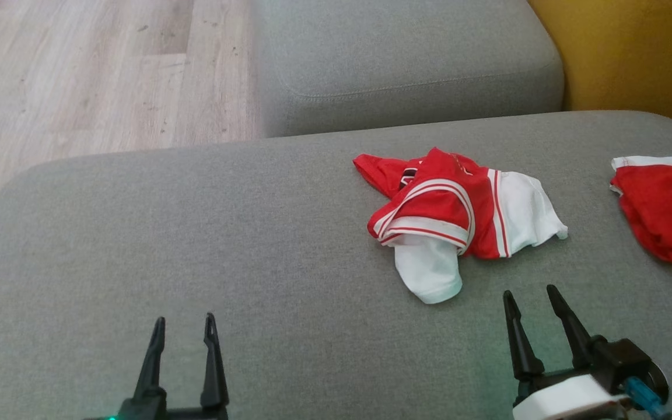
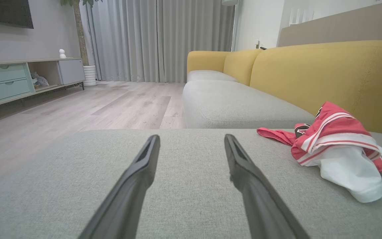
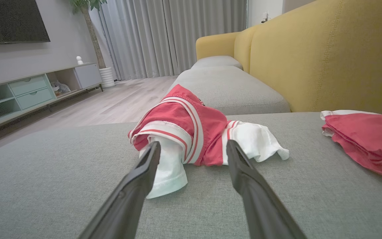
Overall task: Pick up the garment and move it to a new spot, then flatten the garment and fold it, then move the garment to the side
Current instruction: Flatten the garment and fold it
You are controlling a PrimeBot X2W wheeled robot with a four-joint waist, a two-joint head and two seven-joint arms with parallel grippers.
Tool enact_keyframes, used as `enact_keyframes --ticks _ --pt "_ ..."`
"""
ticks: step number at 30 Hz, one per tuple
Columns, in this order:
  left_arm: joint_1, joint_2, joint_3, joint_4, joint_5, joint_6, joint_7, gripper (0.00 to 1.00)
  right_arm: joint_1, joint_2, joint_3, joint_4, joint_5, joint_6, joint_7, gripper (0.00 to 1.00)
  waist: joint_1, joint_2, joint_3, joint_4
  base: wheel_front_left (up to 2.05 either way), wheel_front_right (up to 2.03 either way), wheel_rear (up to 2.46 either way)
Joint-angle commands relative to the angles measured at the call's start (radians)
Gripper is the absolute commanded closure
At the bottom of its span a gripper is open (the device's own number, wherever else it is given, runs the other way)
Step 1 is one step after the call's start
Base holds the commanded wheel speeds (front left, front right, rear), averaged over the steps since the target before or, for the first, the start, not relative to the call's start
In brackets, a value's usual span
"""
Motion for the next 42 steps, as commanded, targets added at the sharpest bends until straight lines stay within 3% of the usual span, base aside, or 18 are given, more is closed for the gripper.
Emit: enact_keyframes --ticks 1,8,14,19,21,23,25,39,42 --pt "-0.037 -0.006 0.018 -0.022 0.007 -0.004 -0.009 0.0 -0.031 -0.004 0.023 -0.036 -0.009 -0.001 -0.004 0.0 0.0 -0.0001 0.006 -0.002 0.0 0.0 0.0" --pt "-0.104 -0.006 -0.055 0.019 0.064 -0.044 -0.01 0.0 -0.047 -0.004 0.037 -0.044 -0.012 -0.001 -0.004 0.0 0.0 -0.0001 0.041 -0.031 0.0 0.0 0.0" --pt "-0.251 -0.006 -0.214 0.125 0.072 -0.127 -0.01 0.0 -0.076 -0.01 0.056 -0.06 -0.013 -0.001 -0.004 0.0 0.0 -0.0001 0.108 -0.103 0.0 0.0 0.0" --pt "-0.435 -0.006 -0.336 0.29 0.183 -0.11 -0.01 0.0 -0.124 -0.013 0.073 -0.075 -0.01 -0.001 -0.004 0.0 0.0 -0.0001 0.195 -0.183 0.0 0.0 0.0" --pt "-0.496 -0.006 -0.369 0.357 0.158 -0.115 -0.01 0.0 -0.142 -0.012 0.076 -0.078 -0.004 -0.001 -0.004 0.0 0.0 -0.0001 0.222 -0.216 0.0 0.0 0.0" --pt "-0.565 -0.006 -0.423 0.435 0.059 -0.161 -0.01 0.0 -0.162 -0.011 0.077 -0.079 0.001 -0.001 -0.004 0.0 0.0 -0.0001 0.254 -0.262 0.0 0.0 0.0" --pt "-0.604 -0.006 -0.451 0.47 0.002 -0.176 -0.01 0.0 -0.172 -0.01 0.081 -0.077 0.003 -0.001 -0.004 0.0 0.0 -0.0001 0.268 -0.291 0.0 0.0 0.0" --pt "-0.783 -0.006 -0.521 0.59 -0.167 -0.143 -0.01 0.0 -0.191 -0.005 0.103 -0.069 0.014 -0.001 -0.004 0.0 0.0 -0.0001 0.301 -0.42 0.0 0.0 0.0" --pt "-0.828 -0.006 -0.517 0.571 -0.145 -0.104 -0.01 0.0 -0.193 -0.004 0.105 -0.068 0.016 -0.001 -0.004 0.0 0.0 -0.0001 0.306 -0.428 0.0 0.0 0.0"
